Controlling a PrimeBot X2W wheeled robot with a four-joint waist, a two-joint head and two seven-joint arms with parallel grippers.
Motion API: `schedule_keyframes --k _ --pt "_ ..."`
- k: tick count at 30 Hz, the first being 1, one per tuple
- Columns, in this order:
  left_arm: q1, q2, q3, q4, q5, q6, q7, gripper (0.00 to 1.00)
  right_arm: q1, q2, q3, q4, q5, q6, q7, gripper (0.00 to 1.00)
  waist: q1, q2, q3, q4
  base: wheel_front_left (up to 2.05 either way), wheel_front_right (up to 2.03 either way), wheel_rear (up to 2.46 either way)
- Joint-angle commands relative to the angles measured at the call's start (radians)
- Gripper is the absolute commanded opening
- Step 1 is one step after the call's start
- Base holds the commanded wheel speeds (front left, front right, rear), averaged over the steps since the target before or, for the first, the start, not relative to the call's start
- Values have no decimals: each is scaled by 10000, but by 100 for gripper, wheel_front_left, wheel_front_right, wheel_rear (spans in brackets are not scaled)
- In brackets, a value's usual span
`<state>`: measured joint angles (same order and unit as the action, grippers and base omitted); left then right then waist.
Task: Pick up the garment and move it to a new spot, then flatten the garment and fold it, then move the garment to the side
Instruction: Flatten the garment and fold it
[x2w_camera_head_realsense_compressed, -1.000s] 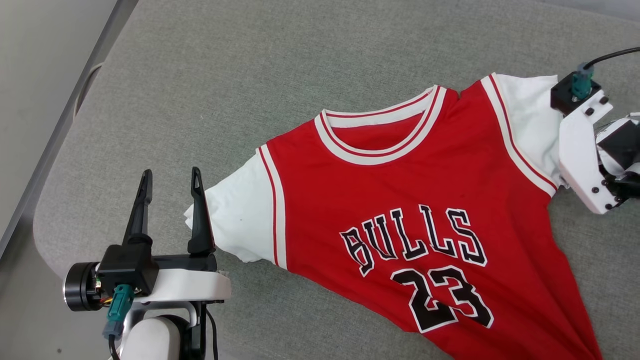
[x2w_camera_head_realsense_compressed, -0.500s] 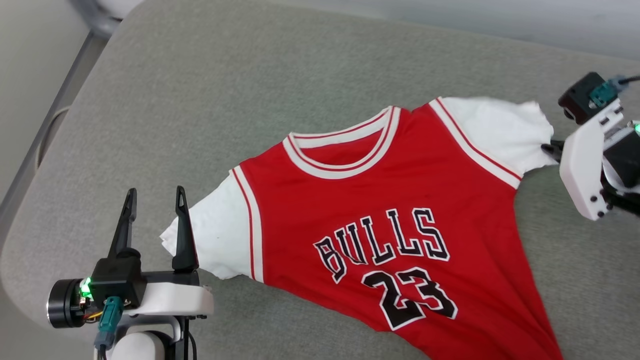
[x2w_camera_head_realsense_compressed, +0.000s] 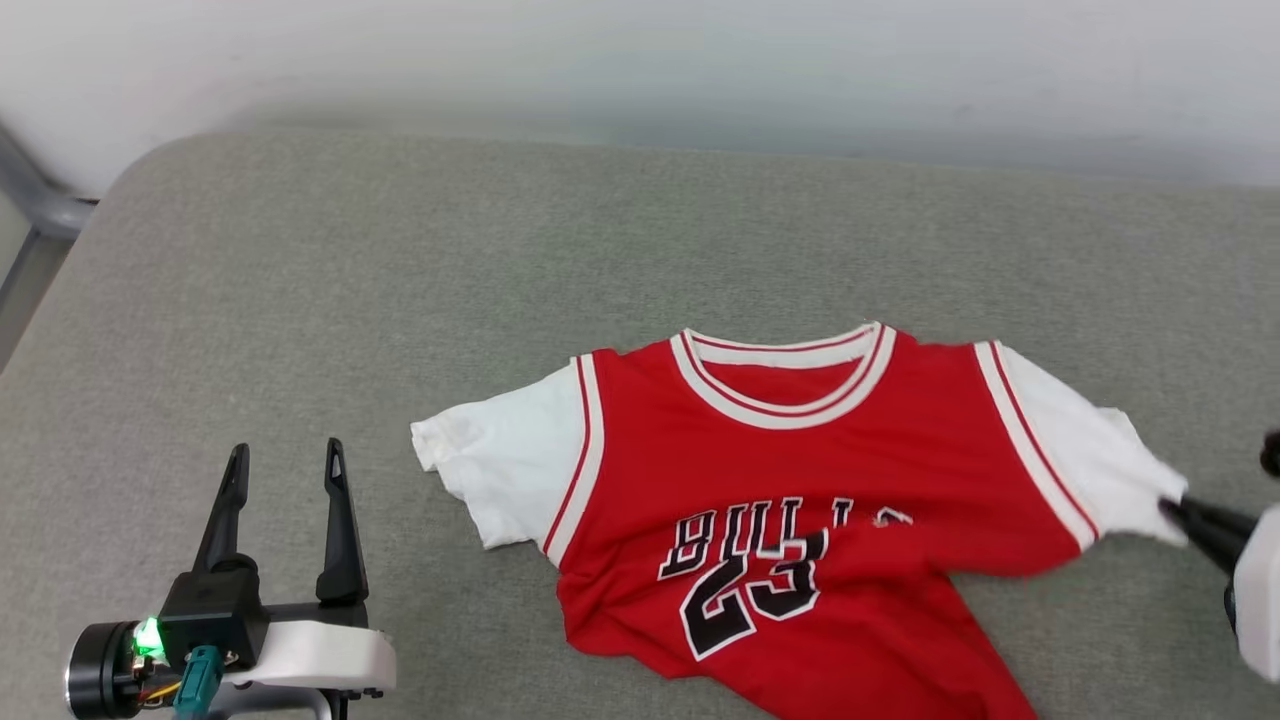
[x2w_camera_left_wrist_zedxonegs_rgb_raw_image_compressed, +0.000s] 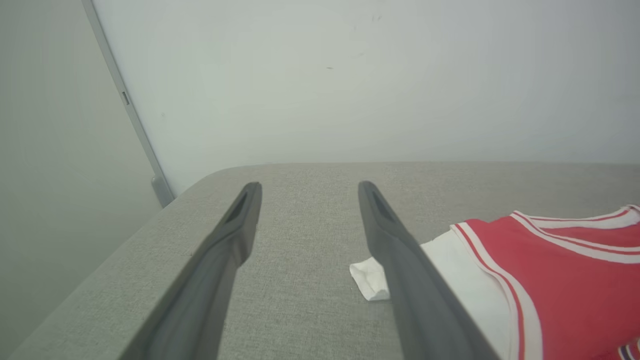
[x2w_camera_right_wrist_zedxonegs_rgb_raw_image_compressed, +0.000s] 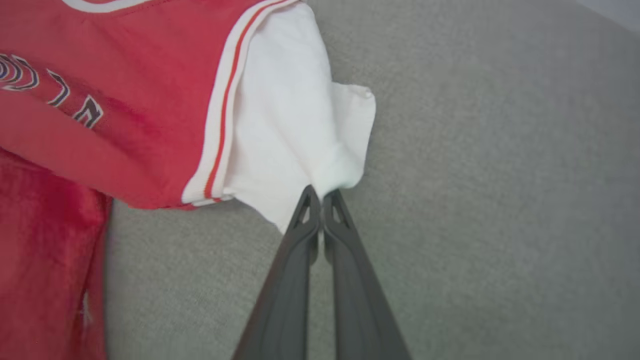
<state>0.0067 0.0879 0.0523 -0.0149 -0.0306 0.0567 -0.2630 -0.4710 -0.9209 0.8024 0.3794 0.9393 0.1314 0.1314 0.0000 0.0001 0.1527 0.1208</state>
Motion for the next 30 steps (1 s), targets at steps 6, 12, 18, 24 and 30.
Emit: schedule_keyframes --k 6,12,18,24,30 --pt "60 33 55 26 56 -83 -24 100 2308 716 -1178 -244 -99 -14 9 0 0 -1 -83 -204 0 0 0" --pt "-56 76 31 158 109 -149 -24 100 3962 1808 -2056 -166 -630 -7 383 0 0 -1 -105 -161 0 0 0" --pt "-40 273 144 292 162 -223 -24 100 4304 2587 -3560 -422 -1340 -10 -11 100 0 -1 -284 -224 0 0 0" --pt "-376 777 125 501 203 -574 -24 100 4405 3479 -5841 -1282 -2978 -11 -1186 100 0 -1 -497 -349 0 0 0" --pt "-1520 1537 -20 1327 -149 -1384 85 100 4697 5264 -7821 -2590 -5245 -11 -2370 100 0 -1 -482 -446 0 0 0"
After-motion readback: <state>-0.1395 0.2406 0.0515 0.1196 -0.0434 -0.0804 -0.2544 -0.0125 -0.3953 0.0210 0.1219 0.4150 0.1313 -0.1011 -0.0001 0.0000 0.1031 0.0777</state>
